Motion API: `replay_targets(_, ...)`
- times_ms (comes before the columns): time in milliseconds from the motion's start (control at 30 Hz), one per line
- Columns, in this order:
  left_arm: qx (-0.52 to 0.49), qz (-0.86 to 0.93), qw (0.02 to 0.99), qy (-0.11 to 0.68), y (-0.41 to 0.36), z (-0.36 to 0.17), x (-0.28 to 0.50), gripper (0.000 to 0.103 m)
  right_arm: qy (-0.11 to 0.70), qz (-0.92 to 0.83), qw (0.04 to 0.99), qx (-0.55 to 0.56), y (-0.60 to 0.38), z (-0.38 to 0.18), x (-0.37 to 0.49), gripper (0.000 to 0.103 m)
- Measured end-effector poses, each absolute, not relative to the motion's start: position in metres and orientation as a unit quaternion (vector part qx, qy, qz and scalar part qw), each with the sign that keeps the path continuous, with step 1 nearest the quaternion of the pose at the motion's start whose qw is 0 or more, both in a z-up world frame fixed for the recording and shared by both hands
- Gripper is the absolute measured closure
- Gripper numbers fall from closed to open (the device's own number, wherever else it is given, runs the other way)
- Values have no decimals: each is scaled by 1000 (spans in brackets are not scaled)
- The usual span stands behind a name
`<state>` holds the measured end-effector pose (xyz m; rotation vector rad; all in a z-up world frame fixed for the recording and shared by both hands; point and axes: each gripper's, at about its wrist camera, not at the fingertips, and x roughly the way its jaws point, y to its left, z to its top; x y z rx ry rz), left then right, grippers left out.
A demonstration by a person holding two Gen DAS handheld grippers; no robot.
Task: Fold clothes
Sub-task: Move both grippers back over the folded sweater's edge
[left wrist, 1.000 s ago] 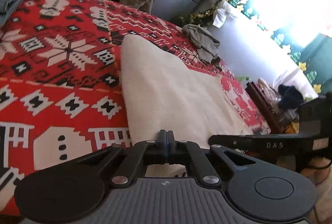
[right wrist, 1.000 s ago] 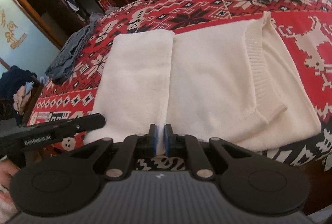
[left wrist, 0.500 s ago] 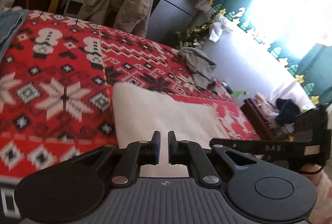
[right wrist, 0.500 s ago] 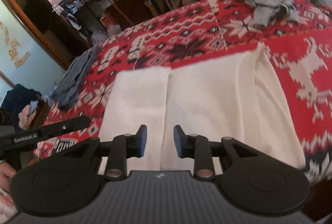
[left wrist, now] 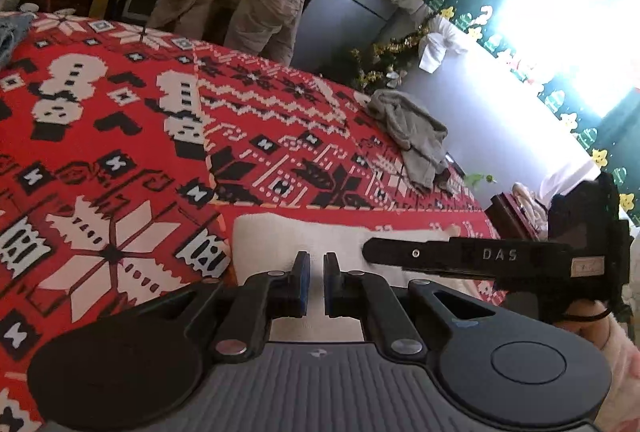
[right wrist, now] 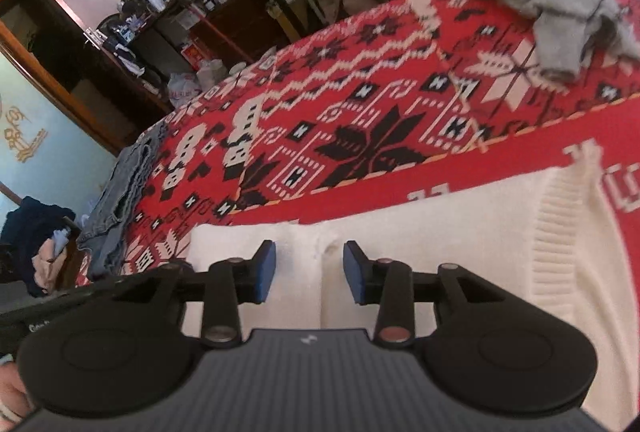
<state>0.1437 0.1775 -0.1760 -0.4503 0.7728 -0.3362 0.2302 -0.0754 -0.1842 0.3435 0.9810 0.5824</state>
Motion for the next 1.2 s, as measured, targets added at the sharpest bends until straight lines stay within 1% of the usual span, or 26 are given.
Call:
replay_targets(33, -212, -160, 888, 375, 177, -179, 144, 98, 461, 277, 827, 162, -73, -185, 231, 86)
replay_targets(67, -211, -160, 888, 376, 177, -181, 143, 98, 454, 277, 834, 150, -71, -184, 229, 90)
replay_targets(133, -216, -158, 886, 377, 178, -185, 142, 100, 431, 269, 856, 95, -62, -179, 220, 91)
replay_targets(200, -215, -158, 888, 374, 177, -187, 139, 100, 407, 262, 874, 44, -53, -179, 210, 92)
replay_targets(300, -217, -152, 891, 369, 177, -188, 136, 100, 382, 259, 887, 5, -47, -189, 201, 91)
replay_targets(367, -219, -149, 891, 369, 178, -182, 134, 101, 380, 262, 887, 14, -51, -187, 201, 89)
replay_targets(433, -218, -151, 895, 359, 179, -175, 132, 99, 386, 262, 884, 44, -62, -182, 204, 79)
replay_targets(567, -223, -148, 899, 346, 181, -169, 141, 98, 362, 258, 893, 72, -81, -164, 204, 76)
replay_targets(600, -224, -147, 900, 344, 182, -168, 144, 98, 358, 266, 893, 69, -81, -160, 204, 77)
replay_targets(633, -226, -146, 901, 341, 182, -167, 147, 98, 354, 276, 891, 64, -78, -158, 203, 81)
replay_targets(667, -221, -142, 902, 344, 181, -168, 151, 98, 354, 291, 887, 51, -70, -158, 203, 82)
replay_targets(800, -209, -129, 900, 359, 179, -182, 163, 98, 369, 331, 868, 14, -36, -168, 206, 82)
replay_targets(900, -205, -114, 902, 362, 184, -187, 161, 100, 374, 329, 867, -12, -19, -182, 211, 85)
replay_targets(1000, -229, -114, 896, 362, 190, -181, 153, 101, 369, 327, 870, -8, -22, -185, 213, 85)
replay_targets(1033, -235, -123, 895, 358, 191, -177, 149, 98, 369, 320, 873, -6, -26, -182, 212, 89)
replay_targets(1067, -241, -132, 894, 353, 191, -173, 144, 99, 365, 314, 876, -7, -29, -177, 210, 91)
replay_targets(1100, -247, -144, 892, 349, 191, -170, 138, 99, 358, 314, 879, -6, -33, -173, 206, 88)
replay_targets(1200, -239, -171, 886, 360, 182, -170, 128, 99, 356, 338, 871, 14, -41, -163, 193, 89)
